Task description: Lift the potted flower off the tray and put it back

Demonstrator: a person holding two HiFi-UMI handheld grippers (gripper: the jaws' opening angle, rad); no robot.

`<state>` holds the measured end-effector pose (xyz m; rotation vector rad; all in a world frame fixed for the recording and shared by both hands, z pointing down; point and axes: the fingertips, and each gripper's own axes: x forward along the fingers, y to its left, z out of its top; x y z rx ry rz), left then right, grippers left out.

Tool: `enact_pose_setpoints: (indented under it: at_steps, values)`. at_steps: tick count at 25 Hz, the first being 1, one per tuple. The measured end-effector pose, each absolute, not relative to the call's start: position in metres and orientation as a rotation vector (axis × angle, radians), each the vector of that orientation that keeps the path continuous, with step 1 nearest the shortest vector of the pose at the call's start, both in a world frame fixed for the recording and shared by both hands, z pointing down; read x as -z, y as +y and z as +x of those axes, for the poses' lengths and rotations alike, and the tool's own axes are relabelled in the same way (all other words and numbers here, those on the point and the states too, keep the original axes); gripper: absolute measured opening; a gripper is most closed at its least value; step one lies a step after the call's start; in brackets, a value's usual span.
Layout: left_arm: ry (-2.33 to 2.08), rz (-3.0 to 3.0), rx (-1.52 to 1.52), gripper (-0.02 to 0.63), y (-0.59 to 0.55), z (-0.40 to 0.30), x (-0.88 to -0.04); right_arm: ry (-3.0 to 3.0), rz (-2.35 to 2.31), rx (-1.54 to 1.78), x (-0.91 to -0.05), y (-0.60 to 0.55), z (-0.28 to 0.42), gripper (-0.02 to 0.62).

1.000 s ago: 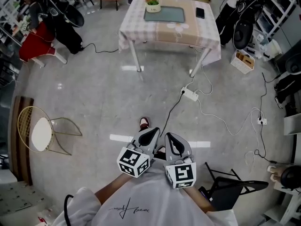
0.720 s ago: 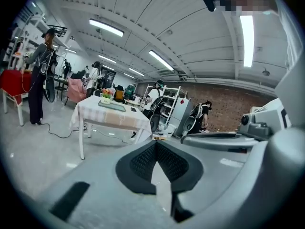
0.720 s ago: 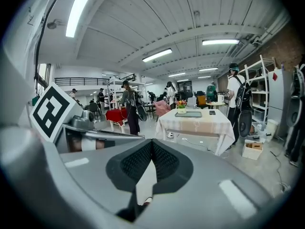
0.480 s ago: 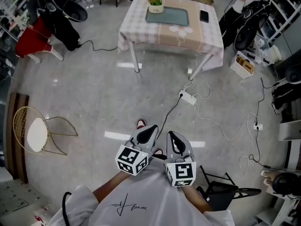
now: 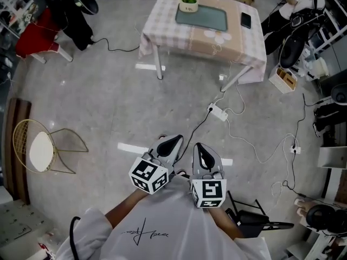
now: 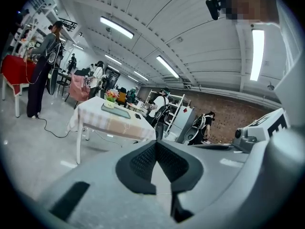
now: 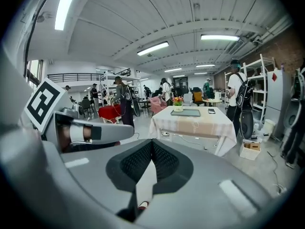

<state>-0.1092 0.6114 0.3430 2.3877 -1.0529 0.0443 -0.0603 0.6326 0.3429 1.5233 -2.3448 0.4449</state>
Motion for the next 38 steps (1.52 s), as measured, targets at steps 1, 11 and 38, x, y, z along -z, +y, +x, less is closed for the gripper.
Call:
enact_pose_setpoints:
  at_steps: [1,11,38]
  values:
    - [-1.057,2.387,-0.038,0.000,0.605,-0.112,-0.342,-2.345,1.520,-0.450,-0.343,0.626,-0.062,0.003]
    - [-1.082,2.395,-0.039,0.000,0.535,-0.151,-0.332,-2.355,1.477,-0.423,-0.338,0.557,-0.105,0.003]
    - [-1.089,2.475,-0.035,0.000,0.451,-0.222,-0.320,-2.410,1.548,-0.323,-0.322,0.481,-0.178,0.003]
